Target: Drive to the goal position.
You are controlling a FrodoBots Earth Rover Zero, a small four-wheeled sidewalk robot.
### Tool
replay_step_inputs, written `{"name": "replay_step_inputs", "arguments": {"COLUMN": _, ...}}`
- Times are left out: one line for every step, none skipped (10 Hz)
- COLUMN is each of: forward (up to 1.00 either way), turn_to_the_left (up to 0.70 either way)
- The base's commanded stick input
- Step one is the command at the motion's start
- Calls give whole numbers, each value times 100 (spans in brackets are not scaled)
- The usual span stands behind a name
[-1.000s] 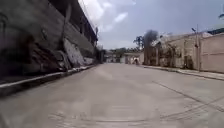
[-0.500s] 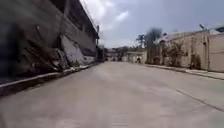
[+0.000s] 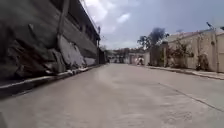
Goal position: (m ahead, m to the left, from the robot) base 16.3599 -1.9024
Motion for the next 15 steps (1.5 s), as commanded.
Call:
{"name": "replay_step_inputs", "arguments": {"forward": 100, "turn_to_the_left": 0}}
{"name": "replay_step_inputs", "arguments": {"forward": 100, "turn_to_the_left": 0}}
{"name": "replay_step_inputs", "arguments": {"forward": 100, "turn_to_the_left": 0}}
{"name": "replay_step_inputs", "arguments": {"forward": 100, "turn_to_the_left": 0}}
{"name": "replay_step_inputs", "arguments": {"forward": 100, "turn_to_the_left": 0}}
{"name": "replay_step_inputs", "arguments": {"forward": 100, "turn_to_the_left": 0}}
{"name": "replay_step_inputs", "arguments": {"forward": 100, "turn_to_the_left": 0}}
{"name": "replay_step_inputs", "arguments": {"forward": 100, "turn_to_the_left": 0}}
{"name": "replay_step_inputs", "arguments": {"forward": 100, "turn_to_the_left": 0}}
{"name": "replay_step_inputs", "arguments": {"forward": 100, "turn_to_the_left": 0}}
{"name": "replay_step_inputs", "arguments": {"forward": 100, "turn_to_the_left": 0}}
{"name": "replay_step_inputs", "arguments": {"forward": 100, "turn_to_the_left": 0}}
{"name": "replay_step_inputs", "arguments": {"forward": 100, "turn_to_the_left": 0}}
{"name": "replay_step_inputs", "arguments": {"forward": 100, "turn_to_the_left": 0}}
{"name": "replay_step_inputs", "arguments": {"forward": 100, "turn_to_the_left": 0}}
